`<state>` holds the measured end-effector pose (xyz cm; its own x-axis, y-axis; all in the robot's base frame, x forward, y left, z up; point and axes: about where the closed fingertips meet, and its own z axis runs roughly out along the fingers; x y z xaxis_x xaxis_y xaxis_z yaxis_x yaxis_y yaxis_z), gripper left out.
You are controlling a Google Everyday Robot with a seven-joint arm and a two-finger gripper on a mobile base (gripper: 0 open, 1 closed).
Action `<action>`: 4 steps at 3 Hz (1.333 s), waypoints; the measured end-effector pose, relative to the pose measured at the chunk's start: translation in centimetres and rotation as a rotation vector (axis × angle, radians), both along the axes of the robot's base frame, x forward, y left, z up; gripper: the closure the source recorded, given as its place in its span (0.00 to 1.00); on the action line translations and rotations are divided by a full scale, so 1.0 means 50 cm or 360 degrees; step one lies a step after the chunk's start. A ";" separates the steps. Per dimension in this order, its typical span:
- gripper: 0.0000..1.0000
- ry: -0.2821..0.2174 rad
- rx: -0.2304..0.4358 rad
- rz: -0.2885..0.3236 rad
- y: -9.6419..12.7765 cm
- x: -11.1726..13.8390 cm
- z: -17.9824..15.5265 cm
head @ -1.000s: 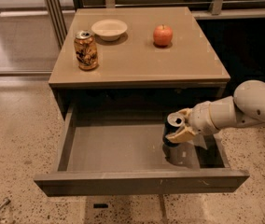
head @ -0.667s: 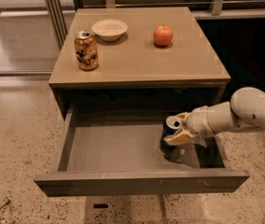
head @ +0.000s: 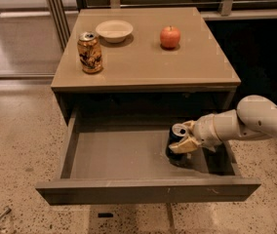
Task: Place pepsi can into top drawer
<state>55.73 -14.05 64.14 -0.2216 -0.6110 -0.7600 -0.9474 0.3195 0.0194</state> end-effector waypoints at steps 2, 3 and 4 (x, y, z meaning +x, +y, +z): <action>0.58 0.0000 0.0000 0.0000 0.000 0.000 0.005; 0.35 0.0000 0.0000 0.0000 0.000 0.000 0.005; 0.11 0.0000 0.0000 0.0000 0.000 0.000 0.005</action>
Offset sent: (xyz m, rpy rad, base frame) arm 0.0000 0.0000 0.0022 0.0000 0.0000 0.0000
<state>55.73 -14.03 64.37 -0.2216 -0.6110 -0.7600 -0.9474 0.3193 0.0195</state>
